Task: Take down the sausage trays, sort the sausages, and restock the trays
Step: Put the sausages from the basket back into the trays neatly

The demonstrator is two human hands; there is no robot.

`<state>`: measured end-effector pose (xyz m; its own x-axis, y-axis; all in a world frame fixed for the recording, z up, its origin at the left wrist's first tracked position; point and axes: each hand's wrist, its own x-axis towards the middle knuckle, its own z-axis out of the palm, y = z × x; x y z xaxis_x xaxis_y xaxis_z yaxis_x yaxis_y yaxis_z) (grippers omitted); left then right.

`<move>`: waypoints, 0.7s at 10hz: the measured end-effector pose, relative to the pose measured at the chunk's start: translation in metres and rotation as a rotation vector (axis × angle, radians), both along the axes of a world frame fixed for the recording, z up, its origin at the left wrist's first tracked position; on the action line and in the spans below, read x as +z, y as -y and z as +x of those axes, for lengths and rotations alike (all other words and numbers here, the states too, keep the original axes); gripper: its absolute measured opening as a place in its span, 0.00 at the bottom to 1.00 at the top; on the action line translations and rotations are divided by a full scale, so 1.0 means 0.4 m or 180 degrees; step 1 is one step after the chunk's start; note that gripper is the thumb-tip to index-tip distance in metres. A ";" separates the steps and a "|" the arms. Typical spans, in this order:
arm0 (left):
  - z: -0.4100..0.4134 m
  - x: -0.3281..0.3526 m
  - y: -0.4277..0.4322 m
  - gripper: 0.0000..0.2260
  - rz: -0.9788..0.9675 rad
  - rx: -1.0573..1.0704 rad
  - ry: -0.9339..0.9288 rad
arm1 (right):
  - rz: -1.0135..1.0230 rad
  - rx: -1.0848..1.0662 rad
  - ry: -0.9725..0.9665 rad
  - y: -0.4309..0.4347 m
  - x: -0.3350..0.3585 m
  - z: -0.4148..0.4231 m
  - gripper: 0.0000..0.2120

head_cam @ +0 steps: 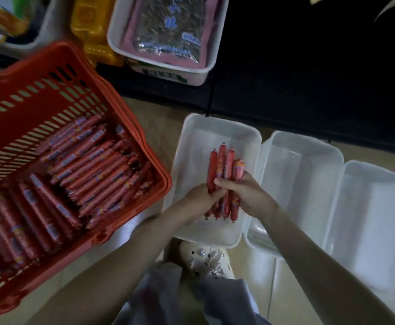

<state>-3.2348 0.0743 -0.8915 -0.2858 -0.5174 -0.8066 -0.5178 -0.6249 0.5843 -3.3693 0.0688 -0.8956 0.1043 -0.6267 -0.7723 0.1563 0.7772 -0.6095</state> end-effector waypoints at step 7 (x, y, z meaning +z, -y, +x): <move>0.149 -0.012 -0.110 0.14 -0.1976 -0.0613 0.1663 | -0.1206 0.3983 -0.2684 -0.139 -0.213 0.095 0.35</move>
